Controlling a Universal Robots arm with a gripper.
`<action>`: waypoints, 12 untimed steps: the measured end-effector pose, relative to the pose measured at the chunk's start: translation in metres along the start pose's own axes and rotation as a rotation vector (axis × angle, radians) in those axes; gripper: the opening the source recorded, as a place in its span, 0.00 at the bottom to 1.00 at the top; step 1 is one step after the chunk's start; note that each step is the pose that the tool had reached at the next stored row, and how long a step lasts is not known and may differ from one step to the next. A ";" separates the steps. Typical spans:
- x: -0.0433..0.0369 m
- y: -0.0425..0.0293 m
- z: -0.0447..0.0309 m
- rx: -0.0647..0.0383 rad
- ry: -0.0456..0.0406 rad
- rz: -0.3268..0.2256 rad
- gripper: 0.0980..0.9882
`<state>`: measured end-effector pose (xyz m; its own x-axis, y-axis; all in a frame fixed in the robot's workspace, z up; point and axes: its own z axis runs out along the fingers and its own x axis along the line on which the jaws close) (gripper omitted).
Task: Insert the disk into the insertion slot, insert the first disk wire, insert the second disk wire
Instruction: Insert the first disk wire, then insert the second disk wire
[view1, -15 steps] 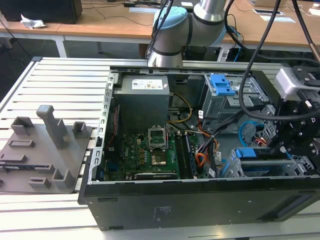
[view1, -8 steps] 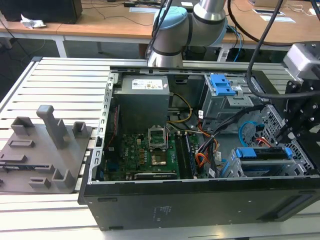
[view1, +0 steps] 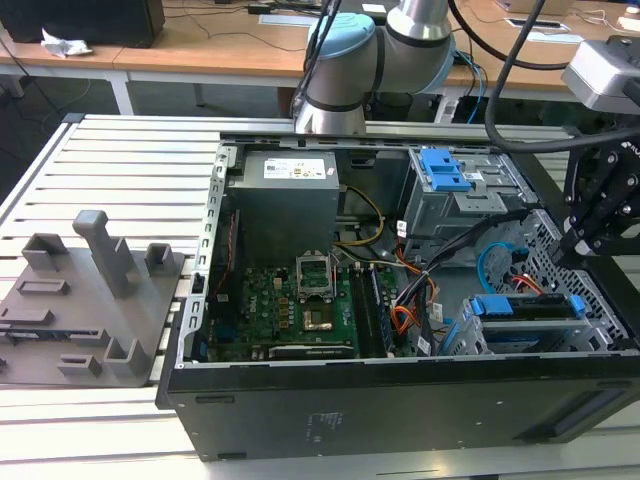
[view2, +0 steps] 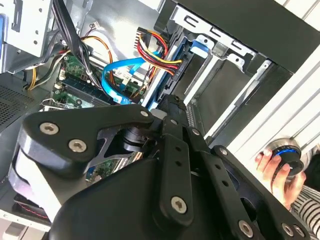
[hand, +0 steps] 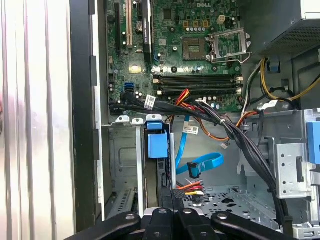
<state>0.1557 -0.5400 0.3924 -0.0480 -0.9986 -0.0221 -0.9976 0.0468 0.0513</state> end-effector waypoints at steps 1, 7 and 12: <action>0.0000 0.0001 0.0000 0.000 0.0000 0.000 0.01; 0.0000 0.0002 0.0000 0.000 0.0000 0.000 0.01; 0.0000 0.0004 0.0000 0.000 0.0000 0.000 0.30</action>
<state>0.1554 -0.5399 0.3925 -0.0480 -0.9986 -0.0221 -0.9976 0.0468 0.0513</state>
